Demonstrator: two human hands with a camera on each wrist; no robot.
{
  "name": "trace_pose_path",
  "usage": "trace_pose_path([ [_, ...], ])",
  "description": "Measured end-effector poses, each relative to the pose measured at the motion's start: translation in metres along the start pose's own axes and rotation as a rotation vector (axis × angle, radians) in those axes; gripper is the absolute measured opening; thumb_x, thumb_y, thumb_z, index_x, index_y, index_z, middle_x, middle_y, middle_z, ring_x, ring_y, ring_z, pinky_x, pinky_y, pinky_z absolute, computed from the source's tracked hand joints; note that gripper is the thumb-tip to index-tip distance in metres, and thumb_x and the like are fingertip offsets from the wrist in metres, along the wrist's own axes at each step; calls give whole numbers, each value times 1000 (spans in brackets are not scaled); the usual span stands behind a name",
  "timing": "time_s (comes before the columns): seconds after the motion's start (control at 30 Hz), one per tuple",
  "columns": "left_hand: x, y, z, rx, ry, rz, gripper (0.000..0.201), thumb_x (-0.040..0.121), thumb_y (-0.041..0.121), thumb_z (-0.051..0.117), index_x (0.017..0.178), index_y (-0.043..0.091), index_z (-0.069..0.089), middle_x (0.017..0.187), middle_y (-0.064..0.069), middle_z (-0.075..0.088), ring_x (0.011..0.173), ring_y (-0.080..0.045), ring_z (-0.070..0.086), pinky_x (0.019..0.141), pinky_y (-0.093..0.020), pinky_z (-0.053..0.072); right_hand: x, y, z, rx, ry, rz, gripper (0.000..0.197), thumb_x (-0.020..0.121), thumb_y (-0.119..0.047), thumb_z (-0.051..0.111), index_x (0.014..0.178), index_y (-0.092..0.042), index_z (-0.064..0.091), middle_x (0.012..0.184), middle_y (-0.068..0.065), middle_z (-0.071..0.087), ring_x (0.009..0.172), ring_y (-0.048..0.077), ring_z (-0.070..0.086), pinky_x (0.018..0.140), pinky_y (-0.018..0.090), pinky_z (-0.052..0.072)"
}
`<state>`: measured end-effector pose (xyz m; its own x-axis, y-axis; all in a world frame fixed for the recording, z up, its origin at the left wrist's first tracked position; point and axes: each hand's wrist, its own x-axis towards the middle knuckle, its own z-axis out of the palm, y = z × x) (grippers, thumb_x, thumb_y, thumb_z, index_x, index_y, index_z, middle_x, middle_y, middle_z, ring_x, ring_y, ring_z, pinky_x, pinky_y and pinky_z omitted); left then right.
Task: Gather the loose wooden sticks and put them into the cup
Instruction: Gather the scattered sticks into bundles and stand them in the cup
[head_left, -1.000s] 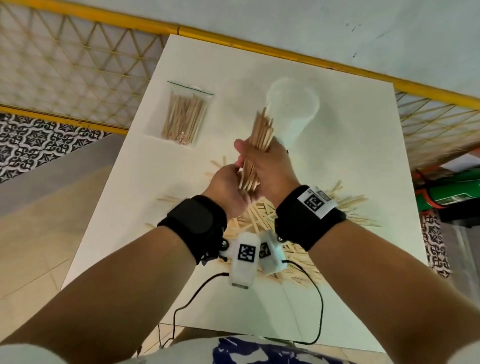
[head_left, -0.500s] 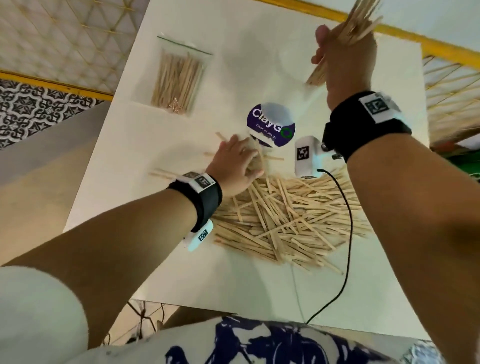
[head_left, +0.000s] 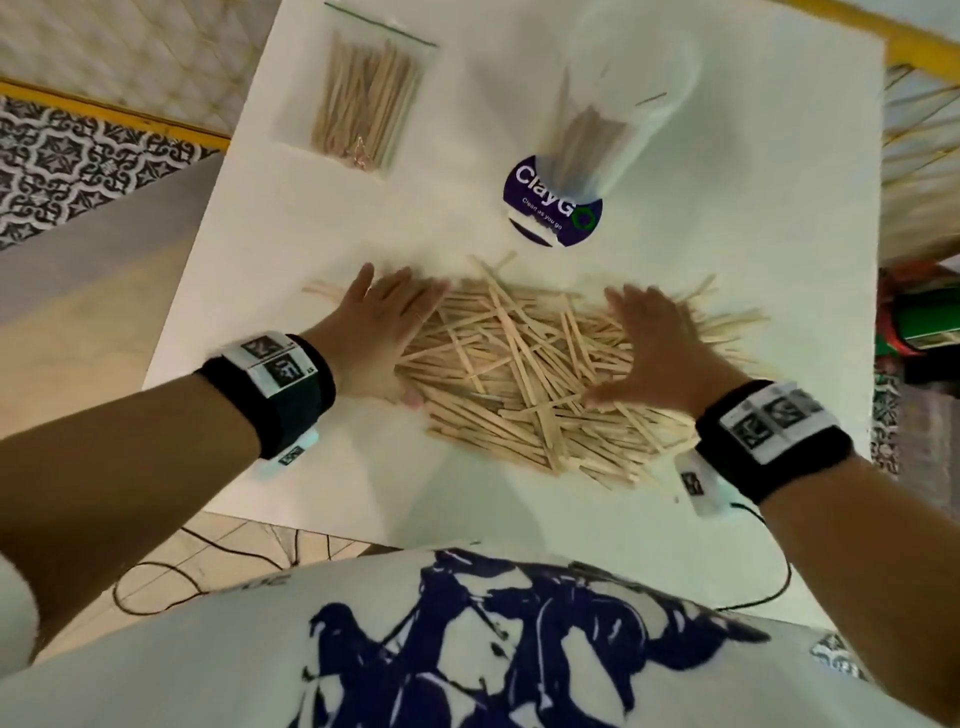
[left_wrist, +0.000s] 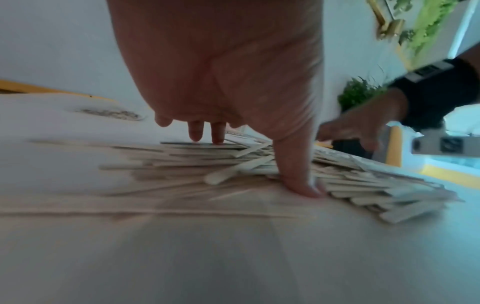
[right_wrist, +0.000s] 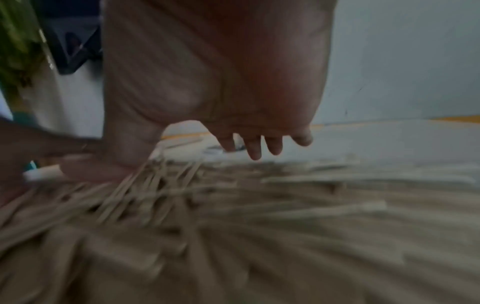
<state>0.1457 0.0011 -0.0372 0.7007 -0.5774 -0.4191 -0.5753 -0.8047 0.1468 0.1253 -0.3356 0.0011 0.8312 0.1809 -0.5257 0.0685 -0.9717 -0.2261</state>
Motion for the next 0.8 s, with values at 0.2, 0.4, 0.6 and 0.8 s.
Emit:
trace_pose_path([
  [0.2,13,9,-15,-52,113,-86,88,81,42,67,149,7,23,132,-20,44,118,-41,43,97,-50,37,8,-5,6,-41,68,31,88,79,-40,73,148,-14,26,143,13,34,133,35,28,111,49,26],
  [0.4,15,6,-18,-35,104,-139,51,90,23,58,135,2,46,125,-21,48,112,-40,45,90,-50,39,25,1,7,-108,39,-13,47,86,-11,58,131,-11,46,131,12,45,123,33,40,104,46,36],
  [0.6,8,3,-15,-161,123,-205,54,88,24,62,136,6,44,128,-20,46,116,-41,46,94,-51,40,22,-2,9,-53,68,-40,59,82,-44,67,128,-14,46,126,10,42,120,30,39,101,47,36],
  [0.8,3,2,-20,-302,155,-278,63,84,28,69,138,9,43,127,-20,49,117,-42,47,97,-51,41,34,-11,12,-14,70,-19,27,90,-13,55,116,-8,50,122,15,46,114,34,44,95,45,40],
])
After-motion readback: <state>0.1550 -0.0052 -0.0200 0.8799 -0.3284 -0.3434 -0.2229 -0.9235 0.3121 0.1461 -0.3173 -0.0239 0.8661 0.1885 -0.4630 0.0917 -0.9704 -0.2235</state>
